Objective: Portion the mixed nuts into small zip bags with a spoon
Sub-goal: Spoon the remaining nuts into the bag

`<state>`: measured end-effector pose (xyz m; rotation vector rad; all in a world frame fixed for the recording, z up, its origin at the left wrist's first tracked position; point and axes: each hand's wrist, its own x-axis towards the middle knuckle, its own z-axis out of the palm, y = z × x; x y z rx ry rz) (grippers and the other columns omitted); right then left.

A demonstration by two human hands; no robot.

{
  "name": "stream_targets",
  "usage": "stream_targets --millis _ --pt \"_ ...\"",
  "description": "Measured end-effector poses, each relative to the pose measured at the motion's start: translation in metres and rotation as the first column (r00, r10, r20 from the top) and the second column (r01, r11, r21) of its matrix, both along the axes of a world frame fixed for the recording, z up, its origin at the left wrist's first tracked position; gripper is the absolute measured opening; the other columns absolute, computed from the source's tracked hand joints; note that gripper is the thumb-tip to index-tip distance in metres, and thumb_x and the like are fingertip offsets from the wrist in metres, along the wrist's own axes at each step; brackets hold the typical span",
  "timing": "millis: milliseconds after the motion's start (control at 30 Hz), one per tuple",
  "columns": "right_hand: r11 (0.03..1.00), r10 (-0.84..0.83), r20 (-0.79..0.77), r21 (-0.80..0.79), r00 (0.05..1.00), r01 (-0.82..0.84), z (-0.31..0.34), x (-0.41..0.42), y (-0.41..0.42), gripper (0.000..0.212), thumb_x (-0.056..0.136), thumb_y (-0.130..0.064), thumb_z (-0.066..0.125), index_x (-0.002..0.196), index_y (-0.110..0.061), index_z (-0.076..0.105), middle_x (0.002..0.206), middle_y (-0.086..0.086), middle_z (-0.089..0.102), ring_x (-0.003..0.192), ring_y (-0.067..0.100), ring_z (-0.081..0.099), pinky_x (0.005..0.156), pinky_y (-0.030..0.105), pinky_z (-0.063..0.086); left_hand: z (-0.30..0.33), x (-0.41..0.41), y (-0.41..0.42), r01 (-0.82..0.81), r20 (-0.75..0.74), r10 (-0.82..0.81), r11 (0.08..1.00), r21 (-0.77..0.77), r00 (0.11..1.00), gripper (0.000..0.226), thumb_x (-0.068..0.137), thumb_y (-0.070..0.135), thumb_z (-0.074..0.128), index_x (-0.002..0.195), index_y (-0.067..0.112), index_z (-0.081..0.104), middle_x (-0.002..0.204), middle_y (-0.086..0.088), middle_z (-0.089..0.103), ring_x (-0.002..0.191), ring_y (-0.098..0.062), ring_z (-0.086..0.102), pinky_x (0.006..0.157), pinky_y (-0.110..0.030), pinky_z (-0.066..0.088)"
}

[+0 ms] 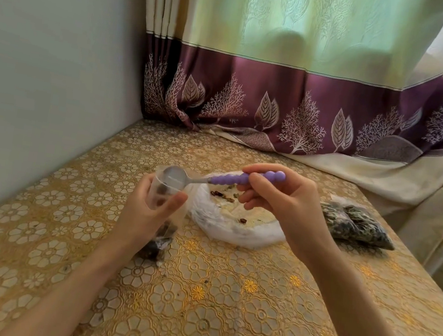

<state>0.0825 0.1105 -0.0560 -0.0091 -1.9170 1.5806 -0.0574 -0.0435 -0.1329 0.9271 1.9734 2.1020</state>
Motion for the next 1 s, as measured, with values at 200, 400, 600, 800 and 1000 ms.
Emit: stream_targets --millis 200,400,600,800,1000 --pt "0.987 0.001 -0.073 -0.163 0.997 -0.013 0.0 -0.004 0.016 0.017 0.093 -0.005 0.051 0.085 0.001 0.064 0.085 0.016 0.073 0.06 0.016 0.059 0.055 0.02 0.051 -0.001 -0.003 0.0 0.009 0.007 -0.009 1.0 0.022 1.0 0.086 0.034 0.084 0.066 0.103 0.035 0.051 0.092 0.012 0.07 0.082 -0.004 0.068 0.058 -0.013 0.051" --pt "0.837 -0.41 -0.087 -0.431 0.908 0.337 0.002 -0.015 0.047 0.029 0.097 -0.025 0.05 0.073 -0.011 0.06 0.058 0.001 0.06 0.055 0.012 0.048 0.053 0.021 0.041 0.0 -0.003 -0.004 -0.003 0.002 0.003 0.999 0.052 1.0 0.088 0.037 0.085 0.065 0.105 0.031 0.052 0.097 0.004 0.069 0.081 -0.006 0.069 0.059 -0.013 0.052" --pt "0.852 -0.524 -0.004 0.009 0.852 0.524 0.011 -0.032 0.066 0.02 0.098 -0.022 0.049 0.079 -0.015 0.053 0.064 0.002 0.051 0.057 0.018 0.047 0.057 0.024 0.045 0.001 -0.001 -0.005 0.011 0.024 -0.013 0.997 0.077 1.0 0.089 0.037 0.082 0.068 0.108 0.032 0.052 0.101 0.0 0.069 0.083 -0.011 0.07 0.061 -0.019 0.054" --pt "0.774 -0.429 0.289 0.606 0.856 0.183 -0.023 -0.055 0.041 0.027 0.093 -0.025 0.057 0.068 -0.023 0.049 0.073 -0.01 0.058 0.05 0.008 0.04 0.049 0.019 0.036 0.003 -0.003 -0.007 0.001 0.024 -0.003 0.996 0.091 1.0 0.083 0.038 0.082 0.068 0.106 0.036 0.052 0.1 -0.001 0.068 0.082 -0.012 0.069 0.065 -0.03 0.057" --pt "0.509 -0.551 0.408 0.855 0.728 -0.095 -0.063 -0.06 0.022 0.047 0.079 -0.06 0.062 0.063 -0.027 0.033 0.075 -0.012 0.05 0.059 0.006 0.04 0.056 0.023 0.038 0.004 -0.005 -0.007 -0.006 0.016 0.004 0.993 0.12 1.0 0.085 0.044 0.078 0.07 0.113 0.032 0.052 0.097 0.001 0.069 0.078 -0.009 0.069 0.058 -0.02 0.054"
